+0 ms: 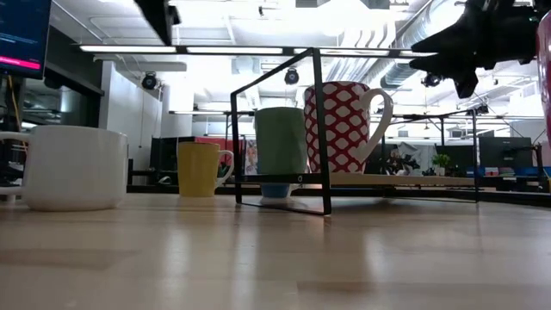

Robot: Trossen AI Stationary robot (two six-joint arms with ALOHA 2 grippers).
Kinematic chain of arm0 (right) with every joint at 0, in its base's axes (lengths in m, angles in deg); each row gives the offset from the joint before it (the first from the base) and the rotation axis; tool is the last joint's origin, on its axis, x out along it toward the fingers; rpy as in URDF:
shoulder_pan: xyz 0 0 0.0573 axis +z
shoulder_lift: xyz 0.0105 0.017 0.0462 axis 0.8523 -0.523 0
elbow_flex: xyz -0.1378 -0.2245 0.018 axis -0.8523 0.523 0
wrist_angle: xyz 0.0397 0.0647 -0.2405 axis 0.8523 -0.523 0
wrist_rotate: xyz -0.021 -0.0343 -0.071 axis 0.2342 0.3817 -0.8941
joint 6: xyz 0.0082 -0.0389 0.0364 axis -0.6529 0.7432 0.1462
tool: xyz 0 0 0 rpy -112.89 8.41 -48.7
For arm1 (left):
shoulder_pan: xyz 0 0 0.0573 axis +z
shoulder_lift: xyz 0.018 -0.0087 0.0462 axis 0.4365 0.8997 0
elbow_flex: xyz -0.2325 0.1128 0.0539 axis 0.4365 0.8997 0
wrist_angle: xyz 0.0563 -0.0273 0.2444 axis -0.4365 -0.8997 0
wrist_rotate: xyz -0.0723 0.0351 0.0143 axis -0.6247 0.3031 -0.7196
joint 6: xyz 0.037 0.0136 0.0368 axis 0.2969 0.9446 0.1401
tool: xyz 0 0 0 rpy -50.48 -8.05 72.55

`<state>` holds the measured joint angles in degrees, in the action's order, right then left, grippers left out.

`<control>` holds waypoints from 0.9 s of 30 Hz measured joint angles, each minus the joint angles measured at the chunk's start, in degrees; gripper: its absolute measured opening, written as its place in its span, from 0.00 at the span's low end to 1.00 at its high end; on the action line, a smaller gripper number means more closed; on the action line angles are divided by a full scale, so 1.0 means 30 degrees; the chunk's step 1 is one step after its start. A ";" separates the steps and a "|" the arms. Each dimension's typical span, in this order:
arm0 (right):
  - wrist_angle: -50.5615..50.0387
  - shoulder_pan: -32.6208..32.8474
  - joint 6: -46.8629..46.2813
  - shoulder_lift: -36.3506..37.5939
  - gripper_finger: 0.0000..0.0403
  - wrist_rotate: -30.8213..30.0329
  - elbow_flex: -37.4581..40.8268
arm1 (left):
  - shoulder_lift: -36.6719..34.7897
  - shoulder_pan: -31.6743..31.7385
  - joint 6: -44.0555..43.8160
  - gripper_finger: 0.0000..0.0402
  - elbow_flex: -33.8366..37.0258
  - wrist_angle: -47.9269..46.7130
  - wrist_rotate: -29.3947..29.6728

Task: Place coffee mugs
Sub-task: Put the blue mug on the shelf

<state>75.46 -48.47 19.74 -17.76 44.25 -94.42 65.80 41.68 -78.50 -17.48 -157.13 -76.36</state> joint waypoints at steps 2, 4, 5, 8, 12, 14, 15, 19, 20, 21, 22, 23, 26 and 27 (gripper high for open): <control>0.0511 0.0000 -0.0045 0.0000 0.31 -0.0550 0.0000 | -0.1338 0.0342 0.0015 0.17 0.1366 0.0820 -0.0007; 0.0960 0.0000 -0.0028 0.0007 0.31 -0.0915 0.0000 | -0.2550 0.0631 0.0015 0.17 0.2709 0.1563 -0.0003; 0.1134 0.0000 -0.0012 0.0007 0.31 -0.1020 0.0000 | -0.3110 0.0757 0.0000 0.17 0.3344 0.1910 -0.0007; 0.1463 0.0000 -0.0004 0.0007 0.31 -0.1224 0.0000 | -0.4796 0.1096 -0.0260 0.17 0.5437 0.2963 -0.0007; 0.1654 0.0000 -0.0004 0.0007 0.31 -0.1657 0.0000 | -0.7178 0.1411 -0.1301 0.17 0.8471 0.4919 -0.0019; 0.1853 0.0000 0.0000 0.0007 0.31 -0.2034 0.0000 | -0.8478 0.1493 -0.1935 0.17 0.9968 0.5841 -0.0022; 0.1968 0.0000 -0.0001 0.0007 0.31 -0.2208 0.0000 | -0.9148 0.1490 -0.2335 0.17 1.0717 0.6399 -0.0026; 0.2408 0.0000 0.0003 0.0007 0.31 -0.3321 0.0000 | -1.1914 0.1486 -0.3939 0.17 1.3782 0.9066 -0.0030; 0.2470 0.0000 0.0003 0.0007 0.31 -0.3624 0.0000 | -1.2563 0.1486 -0.4326 0.17 1.4542 0.9929 -0.0029; 0.2529 0.0000 0.0003 0.0007 0.31 -0.3843 0.0000 | -1.3226 0.1486 -0.4701 0.17 1.5345 1.0812 -0.0029; 0.2626 0.0000 -0.0003 0.0001 0.31 -0.4146 0.0000 | -1.3840 0.1486 -0.5091 0.17 1.6104 1.1792 -0.0027; 0.2768 0.0000 -0.0002 0.0002 0.31 -0.4479 0.0000 | -1.4383 0.1486 -0.5438 0.17 1.6791 1.2708 -0.0023; 0.3182 0.0000 0.0020 0.0005 0.31 -0.5449 0.0000 | -1.5697 0.1486 -0.6220 0.17 1.8797 1.5504 -0.0027; 0.3298 0.0000 0.0047 0.0000 0.31 -0.5733 0.0000 | -1.6008 0.1486 -0.6428 0.17 1.9426 1.6283 -0.0029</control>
<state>85.36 -48.47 19.89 -17.76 27.05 -94.42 17.77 46.13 -97.79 40.80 -108.28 -76.45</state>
